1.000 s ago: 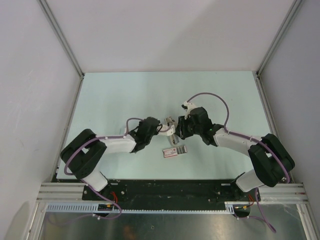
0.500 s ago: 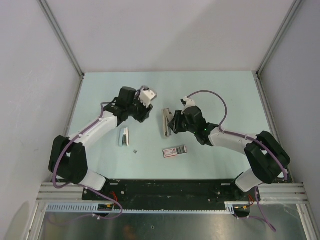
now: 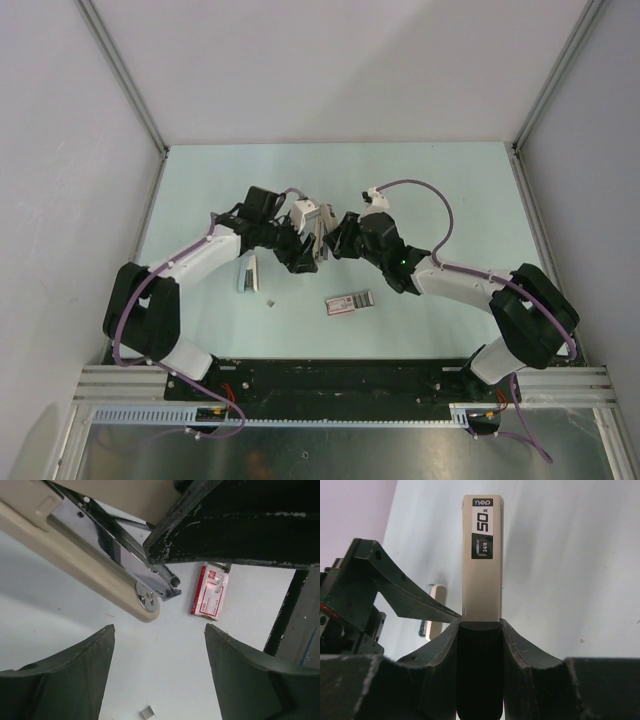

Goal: Unload the staples from the stapler

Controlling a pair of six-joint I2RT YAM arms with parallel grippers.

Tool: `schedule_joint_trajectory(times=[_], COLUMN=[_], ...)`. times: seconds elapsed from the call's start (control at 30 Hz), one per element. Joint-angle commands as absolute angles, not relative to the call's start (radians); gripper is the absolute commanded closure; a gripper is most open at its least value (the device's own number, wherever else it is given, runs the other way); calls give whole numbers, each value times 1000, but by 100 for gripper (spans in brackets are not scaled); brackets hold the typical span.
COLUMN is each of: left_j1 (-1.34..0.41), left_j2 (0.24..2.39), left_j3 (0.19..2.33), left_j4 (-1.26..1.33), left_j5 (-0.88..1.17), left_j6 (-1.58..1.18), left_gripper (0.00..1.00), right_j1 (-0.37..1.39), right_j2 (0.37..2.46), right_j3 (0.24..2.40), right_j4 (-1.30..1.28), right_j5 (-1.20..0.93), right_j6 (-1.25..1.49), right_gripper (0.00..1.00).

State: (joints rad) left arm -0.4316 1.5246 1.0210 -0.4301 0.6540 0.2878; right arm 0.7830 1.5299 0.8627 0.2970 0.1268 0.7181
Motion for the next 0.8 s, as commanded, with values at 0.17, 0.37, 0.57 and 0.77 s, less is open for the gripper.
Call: schedule_joint_trajectory(times=[0.17,0.37,0.57,0.77], left_j1=[-433,-431,-425,-426], left_j2=[1561,1572,1569,1529], left_j3=[1039,1037,1035,1032], left_j4=[-432,-433,-432,-431], left_j5=[735,707,660,546], left_j6=[308,335,371,430], left_gripper=[23,34,69,86], right_j1=[818,837,843,843], right_j2=[1495,1478,1470,1455], right_j3=[929,930,930,921], right_j4=[457,471,444,422], right_j5=[144,136,120,98], right_j6=[832,859,874,875], right_gripper=[100,100,100,100])
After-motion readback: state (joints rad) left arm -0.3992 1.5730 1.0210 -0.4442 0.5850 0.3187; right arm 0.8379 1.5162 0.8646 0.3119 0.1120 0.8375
